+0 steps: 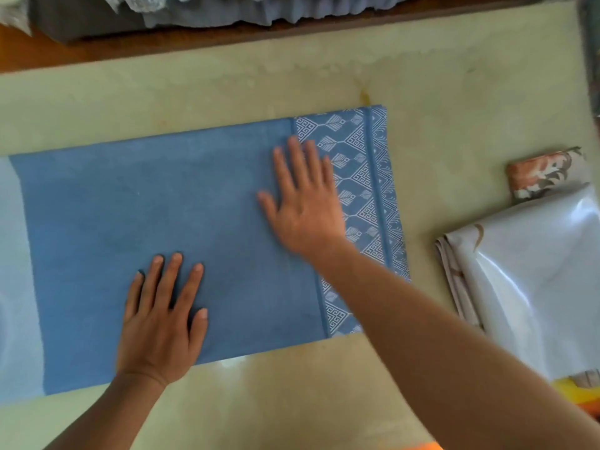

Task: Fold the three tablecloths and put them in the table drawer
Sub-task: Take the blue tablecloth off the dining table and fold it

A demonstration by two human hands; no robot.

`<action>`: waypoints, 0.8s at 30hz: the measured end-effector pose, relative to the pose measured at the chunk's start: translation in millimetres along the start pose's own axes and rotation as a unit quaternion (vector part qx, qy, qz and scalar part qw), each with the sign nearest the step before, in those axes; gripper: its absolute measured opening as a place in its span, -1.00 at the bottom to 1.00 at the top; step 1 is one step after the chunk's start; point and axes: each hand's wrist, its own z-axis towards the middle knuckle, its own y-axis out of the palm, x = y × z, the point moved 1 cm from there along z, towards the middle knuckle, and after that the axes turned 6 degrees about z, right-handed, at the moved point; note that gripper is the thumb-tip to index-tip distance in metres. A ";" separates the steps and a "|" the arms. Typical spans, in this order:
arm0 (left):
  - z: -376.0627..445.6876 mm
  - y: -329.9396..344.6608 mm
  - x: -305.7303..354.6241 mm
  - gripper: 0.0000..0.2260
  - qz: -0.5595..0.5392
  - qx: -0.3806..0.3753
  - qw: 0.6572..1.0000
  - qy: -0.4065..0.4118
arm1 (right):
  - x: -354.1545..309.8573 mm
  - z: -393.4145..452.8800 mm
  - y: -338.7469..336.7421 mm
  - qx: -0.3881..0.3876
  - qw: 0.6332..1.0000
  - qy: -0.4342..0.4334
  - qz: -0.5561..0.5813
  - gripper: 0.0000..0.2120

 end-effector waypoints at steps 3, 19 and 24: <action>2.4 0.9 -0.6 -0.42 -0.005 0.004 1.000 0.002 | 58.5 66.5 -26.1 -0.012 0.996 0.087 -0.036 -0.28; 2.2 2.8 -3.5 -0.42 -0.008 0.001 1.000 0.006 | 97.9 62.3 -43.5 0.006 0.988 0.148 -0.037 -0.30; 3.5 -0.3 -3.6 -0.43 -0.021 0.008 1.000 0.006 | 43.2 36.6 -42.6 0.118 0.990 0.072 -0.011 -0.42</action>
